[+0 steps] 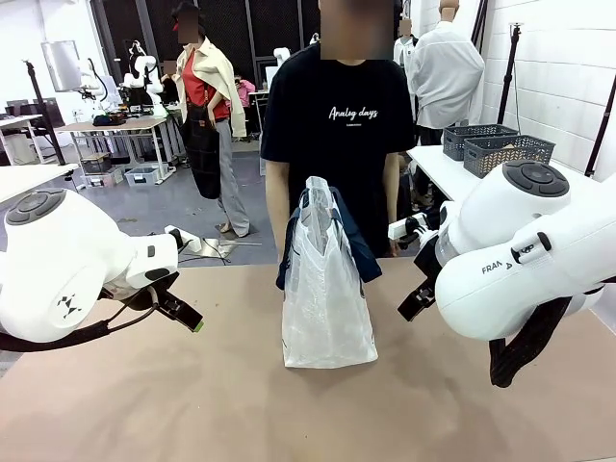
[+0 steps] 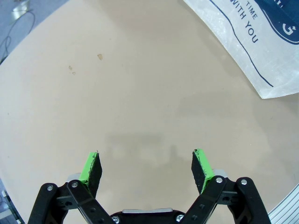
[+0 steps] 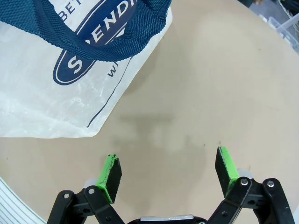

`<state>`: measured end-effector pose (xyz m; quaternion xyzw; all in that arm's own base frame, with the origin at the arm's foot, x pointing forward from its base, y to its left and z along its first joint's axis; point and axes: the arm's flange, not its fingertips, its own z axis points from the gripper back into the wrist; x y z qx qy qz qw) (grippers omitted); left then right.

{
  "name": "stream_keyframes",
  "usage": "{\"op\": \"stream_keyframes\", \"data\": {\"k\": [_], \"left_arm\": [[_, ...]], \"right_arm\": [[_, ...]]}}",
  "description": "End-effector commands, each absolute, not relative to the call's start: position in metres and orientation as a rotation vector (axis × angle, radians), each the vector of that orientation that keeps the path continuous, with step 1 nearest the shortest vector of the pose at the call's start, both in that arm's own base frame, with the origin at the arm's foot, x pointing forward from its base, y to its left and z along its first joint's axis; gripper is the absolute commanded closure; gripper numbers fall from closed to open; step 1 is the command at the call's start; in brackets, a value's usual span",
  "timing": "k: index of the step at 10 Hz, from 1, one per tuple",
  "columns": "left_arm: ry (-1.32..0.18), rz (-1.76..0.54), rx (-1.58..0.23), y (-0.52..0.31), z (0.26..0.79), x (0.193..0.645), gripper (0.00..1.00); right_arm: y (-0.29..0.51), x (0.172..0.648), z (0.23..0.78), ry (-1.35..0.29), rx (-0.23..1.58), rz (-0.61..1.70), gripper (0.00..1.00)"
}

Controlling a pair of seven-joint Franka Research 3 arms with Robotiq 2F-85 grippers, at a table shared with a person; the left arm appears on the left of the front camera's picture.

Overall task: Transfer purchased items from the store into the shopping bag.
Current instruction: Open the Reusable shopping bag in the center of the table.

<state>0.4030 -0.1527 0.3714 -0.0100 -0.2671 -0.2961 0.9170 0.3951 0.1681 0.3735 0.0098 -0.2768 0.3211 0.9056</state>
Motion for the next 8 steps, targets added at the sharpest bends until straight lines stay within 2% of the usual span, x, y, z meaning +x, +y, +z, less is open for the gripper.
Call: {"op": "stream_keyframes", "data": {"k": [1,7,8], "left_arm": [[-0.550,-0.606,-0.021,-0.1513,0.3714,0.4035,0.00],[-0.550,-0.609,-0.021,-0.1527,0.3714,0.4030,0.00],[-0.571,-0.601,0.000,-0.1485,0.3779,0.3982,0.00]], "right_arm": [[0.1680,0.3951,0.3735,-0.572,0.021,0.663,0.00],[0.1681,0.3951,0.3735,-0.572,0.020,0.663,0.00],[0.1668,0.3906,0.3771,-0.613,0.010,0.686,0.00]]}}
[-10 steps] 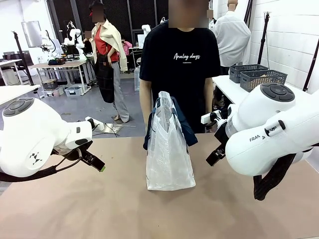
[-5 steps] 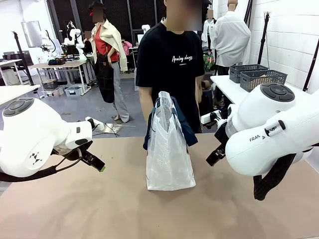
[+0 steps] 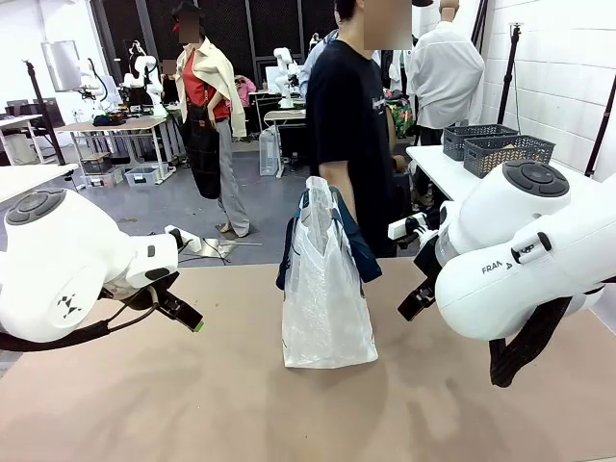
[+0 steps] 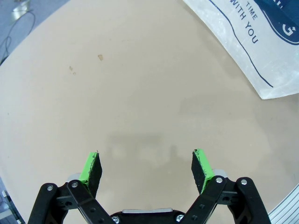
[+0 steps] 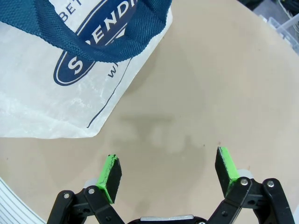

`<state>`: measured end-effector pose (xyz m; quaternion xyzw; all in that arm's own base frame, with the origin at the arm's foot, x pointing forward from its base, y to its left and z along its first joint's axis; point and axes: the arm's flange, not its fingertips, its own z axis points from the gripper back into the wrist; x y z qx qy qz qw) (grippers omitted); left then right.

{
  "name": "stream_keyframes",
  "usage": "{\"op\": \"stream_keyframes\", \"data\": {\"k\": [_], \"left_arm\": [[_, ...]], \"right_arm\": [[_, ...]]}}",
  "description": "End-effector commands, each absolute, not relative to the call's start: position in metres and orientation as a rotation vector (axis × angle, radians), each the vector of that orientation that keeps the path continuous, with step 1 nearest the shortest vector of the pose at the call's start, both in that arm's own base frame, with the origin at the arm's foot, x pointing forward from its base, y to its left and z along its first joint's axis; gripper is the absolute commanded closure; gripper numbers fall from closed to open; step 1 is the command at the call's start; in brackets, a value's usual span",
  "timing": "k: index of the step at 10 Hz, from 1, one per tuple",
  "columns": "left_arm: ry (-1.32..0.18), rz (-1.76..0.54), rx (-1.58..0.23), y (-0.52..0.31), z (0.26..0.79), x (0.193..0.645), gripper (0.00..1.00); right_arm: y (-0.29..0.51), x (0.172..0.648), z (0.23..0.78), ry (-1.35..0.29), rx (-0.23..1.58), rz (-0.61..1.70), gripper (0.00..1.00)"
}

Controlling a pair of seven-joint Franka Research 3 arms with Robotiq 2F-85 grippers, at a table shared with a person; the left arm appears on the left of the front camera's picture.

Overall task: Transfer purchased items from the store into the shopping bag.
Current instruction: Open the Reusable shopping bag in the center of the table.

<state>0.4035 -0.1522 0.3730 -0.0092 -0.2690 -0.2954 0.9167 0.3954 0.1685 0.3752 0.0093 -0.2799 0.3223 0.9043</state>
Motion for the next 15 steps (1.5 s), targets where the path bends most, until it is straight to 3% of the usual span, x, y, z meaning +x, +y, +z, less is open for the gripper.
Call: {"op": "stream_keyframes", "data": {"k": [1,5,7,8,15], "left_arm": [[-0.612,-0.587,0.036,-0.144,0.389,0.389,0.00],[-0.838,-0.601,0.109,-0.113,0.426,0.328,0.00],[-0.757,-0.674,0.161,-0.112,0.428,0.313,0.00],[-0.816,-0.632,0.096,-0.130,0.468,0.399,0.00],[-0.816,-0.632,0.096,-0.130,0.468,0.399,0.00]], "right_arm": [[0.163,0.381,0.381,-0.630,0.020,0.709,0.00],[0.109,0.327,0.392,-0.707,0.069,0.794,0.00],[0.096,0.314,0.397,-0.609,0.031,0.770,0.00],[0.153,0.397,0.417,-0.695,0.035,0.773,0.00],[0.153,0.397,0.417,-0.695,0.035,0.773,0.00]]}}
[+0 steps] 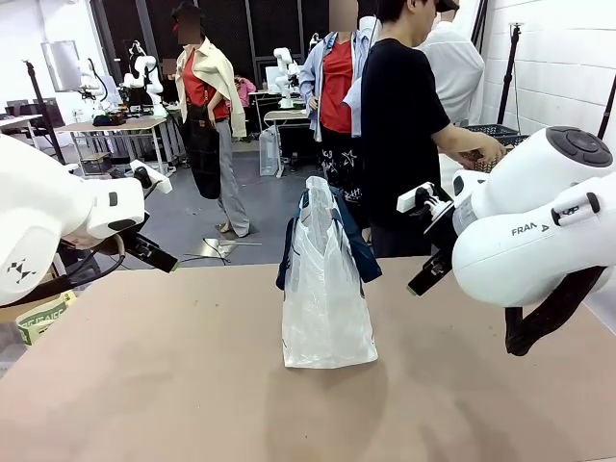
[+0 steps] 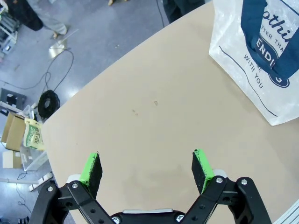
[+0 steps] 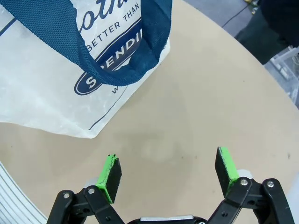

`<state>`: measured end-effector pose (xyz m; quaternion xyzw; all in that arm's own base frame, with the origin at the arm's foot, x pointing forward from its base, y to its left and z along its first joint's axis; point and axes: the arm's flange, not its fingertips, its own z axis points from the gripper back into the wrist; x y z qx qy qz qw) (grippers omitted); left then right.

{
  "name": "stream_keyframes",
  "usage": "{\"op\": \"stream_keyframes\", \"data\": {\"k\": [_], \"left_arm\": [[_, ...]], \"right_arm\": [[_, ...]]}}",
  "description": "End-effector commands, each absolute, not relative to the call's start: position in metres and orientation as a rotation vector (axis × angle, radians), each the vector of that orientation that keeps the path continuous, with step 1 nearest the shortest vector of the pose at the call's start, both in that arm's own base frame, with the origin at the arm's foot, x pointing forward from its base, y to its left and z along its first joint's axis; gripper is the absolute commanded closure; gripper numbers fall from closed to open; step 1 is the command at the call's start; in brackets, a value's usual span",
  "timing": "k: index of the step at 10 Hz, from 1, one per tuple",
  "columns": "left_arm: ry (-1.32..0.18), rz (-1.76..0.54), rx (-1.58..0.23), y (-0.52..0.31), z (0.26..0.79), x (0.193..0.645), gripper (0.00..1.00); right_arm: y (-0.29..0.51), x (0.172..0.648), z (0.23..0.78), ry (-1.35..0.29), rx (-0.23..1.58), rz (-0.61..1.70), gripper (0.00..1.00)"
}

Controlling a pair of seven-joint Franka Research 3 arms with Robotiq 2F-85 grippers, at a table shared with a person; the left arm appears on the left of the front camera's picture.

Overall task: Transfer purchased items from the store into the shopping bag.
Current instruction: Open the Reusable shopping bag in the center of the table.

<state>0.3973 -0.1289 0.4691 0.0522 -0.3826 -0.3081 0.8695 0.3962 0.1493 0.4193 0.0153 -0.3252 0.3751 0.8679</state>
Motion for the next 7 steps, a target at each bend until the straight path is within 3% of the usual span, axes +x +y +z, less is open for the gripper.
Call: {"op": "stream_keyframes", "data": {"k": [1,3,6,7], "left_arm": [[-0.800,-0.644,0.109,-0.129,0.469,0.397,0.00],[-0.478,-0.722,-0.033,-0.143,0.492,0.397,0.00],[-0.413,-0.783,-0.184,-0.168,0.519,0.397,0.00],[-0.454,-0.777,-0.211,-0.176,0.531,0.400,0.00]], "right_arm": [[0.149,0.396,0.419,-0.681,0.032,0.786,0.00],[0.159,0.418,0.447,-0.567,0.096,0.733,0.00],[0.171,0.438,0.486,-0.490,0.102,0.717,0.00],[0.176,0.446,0.504,-0.479,0.118,0.687,0.00]]}}
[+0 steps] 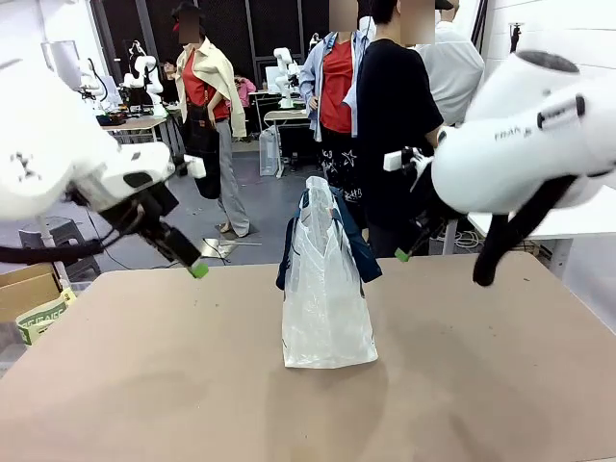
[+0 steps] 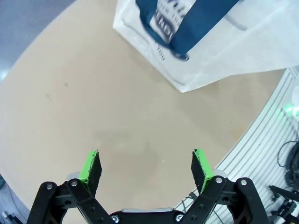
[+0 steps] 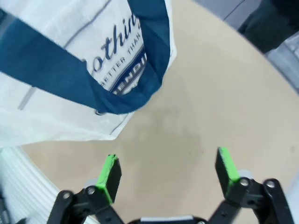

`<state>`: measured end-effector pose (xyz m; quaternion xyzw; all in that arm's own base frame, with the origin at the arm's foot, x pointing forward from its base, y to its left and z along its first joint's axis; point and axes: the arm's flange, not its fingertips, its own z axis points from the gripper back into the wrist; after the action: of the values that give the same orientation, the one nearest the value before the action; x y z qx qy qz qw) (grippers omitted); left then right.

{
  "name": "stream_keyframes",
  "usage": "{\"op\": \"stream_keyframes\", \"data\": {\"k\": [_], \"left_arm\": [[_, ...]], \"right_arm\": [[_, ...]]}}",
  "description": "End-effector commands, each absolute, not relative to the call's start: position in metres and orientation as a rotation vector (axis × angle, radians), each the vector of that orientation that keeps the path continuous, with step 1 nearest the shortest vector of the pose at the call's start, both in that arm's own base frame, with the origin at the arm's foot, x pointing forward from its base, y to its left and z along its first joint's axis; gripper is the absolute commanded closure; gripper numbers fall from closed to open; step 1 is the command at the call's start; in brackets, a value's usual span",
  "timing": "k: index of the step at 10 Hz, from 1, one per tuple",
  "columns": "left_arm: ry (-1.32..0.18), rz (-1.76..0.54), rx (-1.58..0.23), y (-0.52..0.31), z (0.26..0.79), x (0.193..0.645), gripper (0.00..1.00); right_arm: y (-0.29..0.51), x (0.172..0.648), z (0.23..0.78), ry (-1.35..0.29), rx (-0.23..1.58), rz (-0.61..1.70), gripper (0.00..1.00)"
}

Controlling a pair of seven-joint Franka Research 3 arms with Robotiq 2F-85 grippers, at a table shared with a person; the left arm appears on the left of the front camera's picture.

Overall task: Transfer purchased items from the store into the shopping bag.
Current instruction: Open the Reusable shopping bag in the center of the table.

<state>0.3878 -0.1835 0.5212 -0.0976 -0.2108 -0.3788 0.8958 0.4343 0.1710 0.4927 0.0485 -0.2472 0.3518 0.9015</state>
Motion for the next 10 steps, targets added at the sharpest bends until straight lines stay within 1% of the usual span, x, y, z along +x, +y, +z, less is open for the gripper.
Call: {"op": "stream_keyframes", "data": {"k": [1,2,3,5,6,7,9,10], "left_arm": [[-0.472,-0.762,-0.242,-0.186,0.540,0.407,0.00],[-0.475,-0.747,-0.263,-0.202,0.555,0.408,0.00],[-0.482,-0.733,-0.275,-0.214,0.565,0.410,0.00],[-0.469,-0.749,-0.319,-0.230,0.571,0.421,0.00],[-0.480,-0.822,-0.388,-0.228,0.572,0.422,0.00],[-0.488,-0.755,-0.291,-0.227,0.572,0.411,0.00],[-0.487,-0.772,-0.323,-0.236,0.571,0.416,0.00],[-0.476,-0.693,-0.352,-0.241,0.576,0.418,0.00]], "right_arm": [[0.183,0.457,0.519,-0.464,0.127,0.659,0.00],[0.194,0.468,0.541,-0.451,0.131,0.629,0.00],[0.207,0.477,0.557,-0.430,0.098,0.600,0.00],[0.232,0.491,0.576,-0.419,0.088,0.571,0.00],[0.229,0.494,0.577,-0.436,0.099,0.603,0.00],[0.219,0.479,0.572,-0.445,0.109,0.599,0.00],[0.230,0.487,0.579,-0.445,0.110,0.602,0.00],[0.233,0.483,0.576,-0.400,0.143,0.489,0.00]]}}
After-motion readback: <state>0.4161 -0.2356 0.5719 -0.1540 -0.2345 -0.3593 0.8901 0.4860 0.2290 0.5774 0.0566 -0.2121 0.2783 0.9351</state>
